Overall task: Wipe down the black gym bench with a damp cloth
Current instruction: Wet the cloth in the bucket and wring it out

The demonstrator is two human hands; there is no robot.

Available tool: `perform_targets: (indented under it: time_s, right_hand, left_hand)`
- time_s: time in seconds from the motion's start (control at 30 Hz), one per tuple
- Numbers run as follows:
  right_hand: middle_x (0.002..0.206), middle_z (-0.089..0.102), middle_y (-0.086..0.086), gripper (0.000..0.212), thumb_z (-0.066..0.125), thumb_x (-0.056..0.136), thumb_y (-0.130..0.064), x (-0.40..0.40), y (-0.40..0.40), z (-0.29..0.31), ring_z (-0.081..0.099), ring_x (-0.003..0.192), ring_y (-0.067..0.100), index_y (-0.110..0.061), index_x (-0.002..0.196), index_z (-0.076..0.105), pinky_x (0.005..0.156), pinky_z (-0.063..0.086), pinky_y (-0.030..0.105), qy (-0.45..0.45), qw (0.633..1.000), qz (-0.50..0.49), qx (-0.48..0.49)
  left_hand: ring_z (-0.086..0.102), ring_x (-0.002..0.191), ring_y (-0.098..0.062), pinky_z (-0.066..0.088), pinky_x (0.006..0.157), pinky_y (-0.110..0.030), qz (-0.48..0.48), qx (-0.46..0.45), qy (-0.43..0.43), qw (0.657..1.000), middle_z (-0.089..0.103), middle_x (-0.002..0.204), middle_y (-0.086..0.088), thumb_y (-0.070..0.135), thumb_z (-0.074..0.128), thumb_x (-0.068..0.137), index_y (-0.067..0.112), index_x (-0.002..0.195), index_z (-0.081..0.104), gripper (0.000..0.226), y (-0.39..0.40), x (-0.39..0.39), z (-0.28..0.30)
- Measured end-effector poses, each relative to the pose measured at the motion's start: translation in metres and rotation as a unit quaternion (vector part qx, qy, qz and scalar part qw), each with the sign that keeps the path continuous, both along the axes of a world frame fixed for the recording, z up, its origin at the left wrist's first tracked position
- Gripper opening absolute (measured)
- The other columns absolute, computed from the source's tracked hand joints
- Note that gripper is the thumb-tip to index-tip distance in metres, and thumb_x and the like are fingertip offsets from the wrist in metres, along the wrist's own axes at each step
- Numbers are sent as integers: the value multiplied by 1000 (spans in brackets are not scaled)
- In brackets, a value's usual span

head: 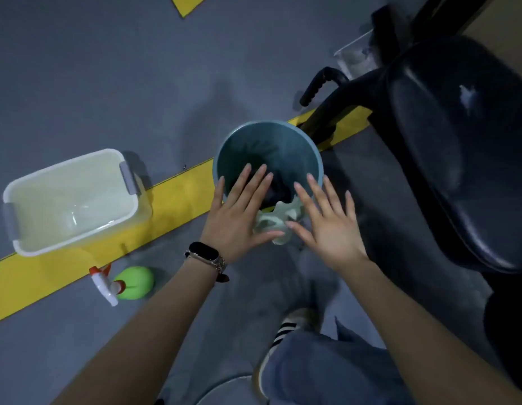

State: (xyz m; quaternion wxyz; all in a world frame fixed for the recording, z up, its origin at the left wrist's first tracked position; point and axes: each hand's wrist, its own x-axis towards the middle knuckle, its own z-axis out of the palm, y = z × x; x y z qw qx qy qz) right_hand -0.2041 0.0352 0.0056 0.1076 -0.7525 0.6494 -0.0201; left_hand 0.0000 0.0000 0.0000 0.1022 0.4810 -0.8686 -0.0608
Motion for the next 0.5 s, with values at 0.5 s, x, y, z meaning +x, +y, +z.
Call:
perform_targets:
  time_s: [0.5]
  right_hand:
    - [145, 46, 7, 74, 72, 74, -49, -9, -15, -57, 43, 133, 34, -23, 139, 49, 97, 36, 64, 87, 992, 66, -69]
  left_hand:
    - [13, 144, -21, 9, 113, -52, -22, 14, -44, 999, 20, 156, -2, 74, 36, 80, 13, 149, 22, 93, -3, -6, -44]
